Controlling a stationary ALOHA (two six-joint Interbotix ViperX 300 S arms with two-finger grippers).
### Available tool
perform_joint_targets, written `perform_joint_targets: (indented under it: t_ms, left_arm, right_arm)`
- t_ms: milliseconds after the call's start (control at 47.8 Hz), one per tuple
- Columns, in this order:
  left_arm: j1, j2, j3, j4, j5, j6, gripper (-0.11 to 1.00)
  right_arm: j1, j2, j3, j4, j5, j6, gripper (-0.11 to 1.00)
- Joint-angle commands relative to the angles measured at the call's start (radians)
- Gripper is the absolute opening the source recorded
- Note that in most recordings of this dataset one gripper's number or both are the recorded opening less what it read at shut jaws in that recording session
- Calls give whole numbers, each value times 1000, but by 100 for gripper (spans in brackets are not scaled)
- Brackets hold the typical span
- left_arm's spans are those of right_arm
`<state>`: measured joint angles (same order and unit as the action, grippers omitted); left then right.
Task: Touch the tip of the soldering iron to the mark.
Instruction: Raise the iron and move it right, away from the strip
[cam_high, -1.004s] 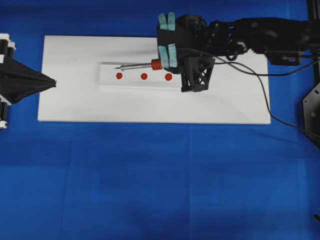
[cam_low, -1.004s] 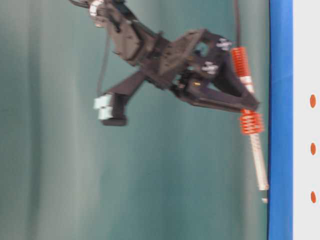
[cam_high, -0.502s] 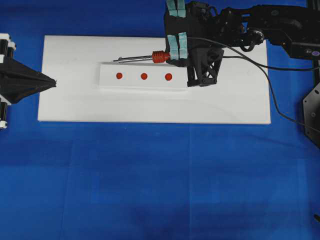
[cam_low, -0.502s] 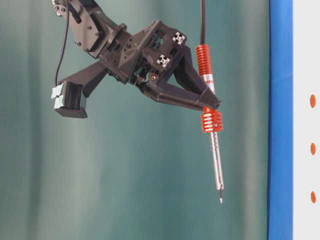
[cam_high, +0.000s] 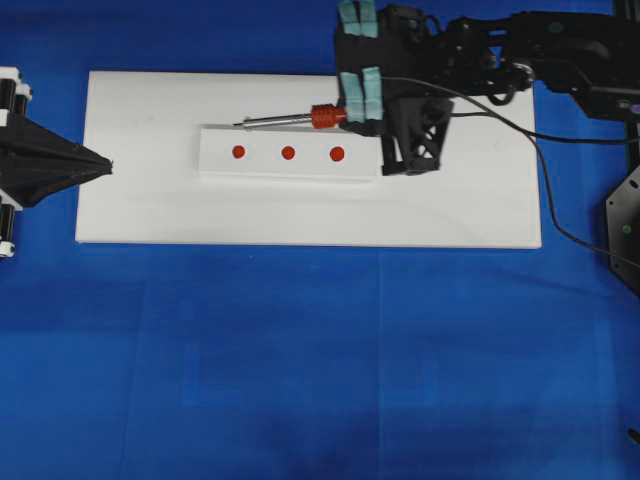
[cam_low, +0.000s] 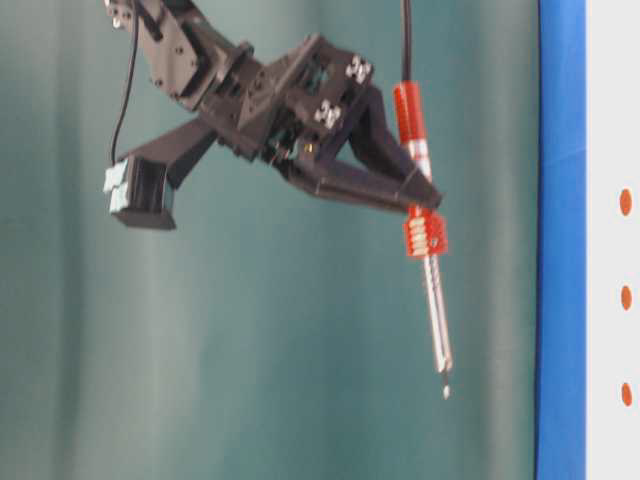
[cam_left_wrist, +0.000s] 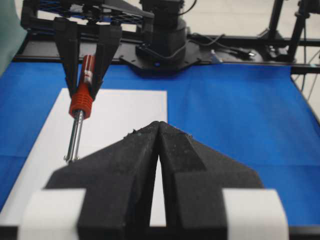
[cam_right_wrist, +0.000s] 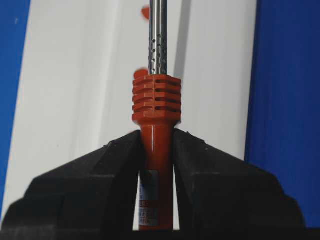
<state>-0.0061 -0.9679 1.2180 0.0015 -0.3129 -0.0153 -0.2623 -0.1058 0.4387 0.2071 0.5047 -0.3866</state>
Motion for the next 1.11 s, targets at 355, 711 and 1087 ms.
perform_joint_targets:
  t_ms: [355,711,1087]
  left_arm:
    - [2,8,-11,0,-9,-2,0]
    - [2,8,-11,0,-8,-2,0]
    - [2,8,-11,2,-8,-2,0]
  right_arm:
    - [-31,-170,141,-2,-9,12,6]
    - [-41,-212,181,-2,-5,26,6]
    - [-40,-212,181,-2,-3,26,6]
